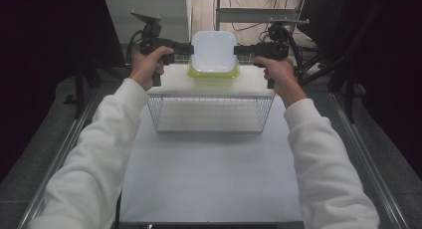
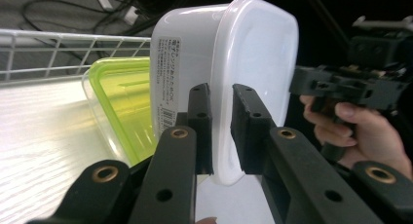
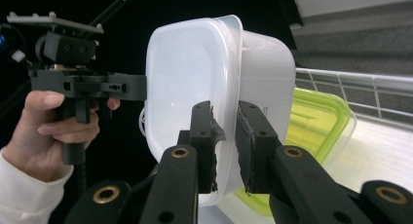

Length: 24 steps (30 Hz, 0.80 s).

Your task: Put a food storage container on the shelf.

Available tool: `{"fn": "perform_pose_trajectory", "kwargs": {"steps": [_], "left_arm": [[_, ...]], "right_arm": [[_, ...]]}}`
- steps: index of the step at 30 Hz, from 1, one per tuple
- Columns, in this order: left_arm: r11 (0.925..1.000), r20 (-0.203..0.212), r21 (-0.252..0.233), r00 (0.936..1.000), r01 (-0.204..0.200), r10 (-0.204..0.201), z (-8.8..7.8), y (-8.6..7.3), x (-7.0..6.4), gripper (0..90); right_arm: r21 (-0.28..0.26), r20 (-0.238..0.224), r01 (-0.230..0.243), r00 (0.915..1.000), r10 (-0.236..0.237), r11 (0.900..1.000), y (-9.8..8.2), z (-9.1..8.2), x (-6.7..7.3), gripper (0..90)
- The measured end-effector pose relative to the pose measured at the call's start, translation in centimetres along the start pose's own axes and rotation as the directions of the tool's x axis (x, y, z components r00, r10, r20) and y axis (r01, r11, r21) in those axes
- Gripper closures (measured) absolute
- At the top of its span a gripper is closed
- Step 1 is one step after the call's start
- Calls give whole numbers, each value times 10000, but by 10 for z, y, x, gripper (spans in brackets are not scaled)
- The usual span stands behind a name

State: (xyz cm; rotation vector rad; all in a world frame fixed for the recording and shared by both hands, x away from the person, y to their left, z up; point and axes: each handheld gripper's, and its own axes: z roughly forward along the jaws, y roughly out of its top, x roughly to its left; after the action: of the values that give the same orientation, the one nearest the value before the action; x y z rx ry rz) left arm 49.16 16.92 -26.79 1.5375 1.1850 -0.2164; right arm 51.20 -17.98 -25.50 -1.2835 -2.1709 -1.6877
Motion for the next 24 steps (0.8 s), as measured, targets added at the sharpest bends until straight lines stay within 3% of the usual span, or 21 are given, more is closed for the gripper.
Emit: {"fn": "perform_pose_trajectory", "kwargs": {"steps": [6,12,20,24], "left_arm": [[9973,-235,10,9970,737,-736,8,13,6,787],[9884,26,-193,9886,1507,-1506,15,18,17,778],[9855,67,-169,9857,1688,-1687,20,17,22,739],[9862,80,-154,9863,1650,-1649,20,16,22,738]], "right_arm": [[263,75,-1022,9947,1021,9944,10,7,-9,741],[266,176,-1998,9798,1993,9795,17,14,-20,719],[183,144,-2738,9617,2736,9616,16,21,-30,691],[177,72,-2737,9618,2736,9617,15,20,-31,691]]}}
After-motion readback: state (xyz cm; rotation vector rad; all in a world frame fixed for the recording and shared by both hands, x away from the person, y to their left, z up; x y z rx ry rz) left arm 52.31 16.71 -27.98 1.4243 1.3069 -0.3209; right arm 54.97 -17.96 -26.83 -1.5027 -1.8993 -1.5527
